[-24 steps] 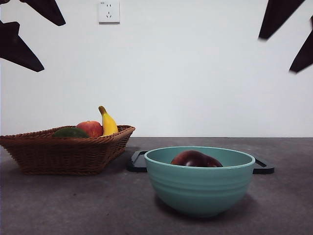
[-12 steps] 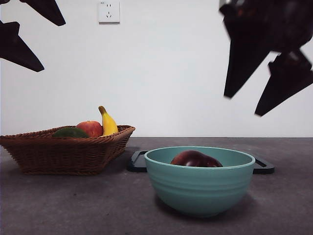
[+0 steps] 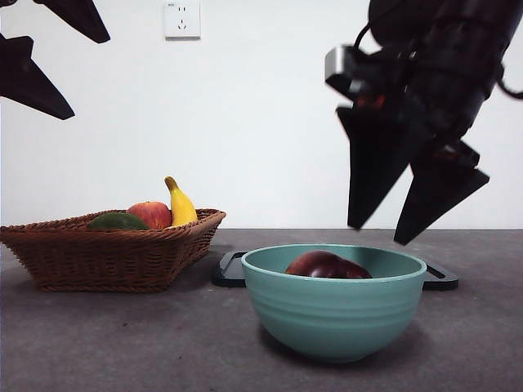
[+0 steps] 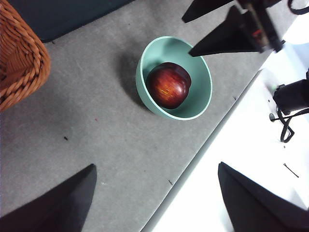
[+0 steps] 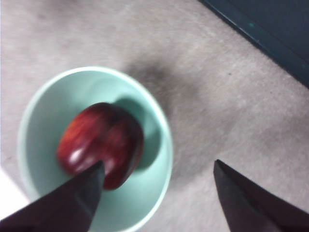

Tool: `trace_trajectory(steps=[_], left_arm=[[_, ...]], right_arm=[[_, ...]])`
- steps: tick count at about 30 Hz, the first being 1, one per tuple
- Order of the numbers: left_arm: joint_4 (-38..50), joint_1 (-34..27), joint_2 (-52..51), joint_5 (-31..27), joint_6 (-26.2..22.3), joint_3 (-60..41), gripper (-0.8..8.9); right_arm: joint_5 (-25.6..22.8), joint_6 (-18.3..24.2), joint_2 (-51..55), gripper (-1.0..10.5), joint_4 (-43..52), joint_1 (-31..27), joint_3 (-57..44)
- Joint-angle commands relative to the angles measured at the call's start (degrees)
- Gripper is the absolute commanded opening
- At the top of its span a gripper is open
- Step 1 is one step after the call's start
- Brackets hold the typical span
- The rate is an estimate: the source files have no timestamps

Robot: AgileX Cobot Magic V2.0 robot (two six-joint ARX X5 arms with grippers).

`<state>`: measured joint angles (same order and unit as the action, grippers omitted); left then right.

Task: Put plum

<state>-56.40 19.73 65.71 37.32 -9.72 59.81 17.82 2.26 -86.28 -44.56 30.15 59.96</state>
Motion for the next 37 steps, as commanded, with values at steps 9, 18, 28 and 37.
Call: trace_trajectory(steps=[9, 18, 28, 37], left_arm=[[0.7, 0.2, 0.4, 0.2, 0.0, 0.2, 4.02], [0.7, 0.2, 0.4, 0.2, 0.0, 0.2, 4.02], [0.7, 0.2, 0.4, 0.2, 0.0, 0.2, 4.02], [0.7, 0.2, 0.4, 0.2, 0.0, 0.2, 4.03]], right_arm=[[-1.5, -1.5, -4.8, 2.4, 2.8, 1.7, 0.8], [-1.8, -1.6, -7.6, 1.6, 4.0, 2.5, 0.8], [-1.7, -1.6, -7.7, 0.1, 4.4, 2.5, 0.8], [-1.4, -3.4, -6.0, 0.1, 4.0, 2.4, 1.3]])
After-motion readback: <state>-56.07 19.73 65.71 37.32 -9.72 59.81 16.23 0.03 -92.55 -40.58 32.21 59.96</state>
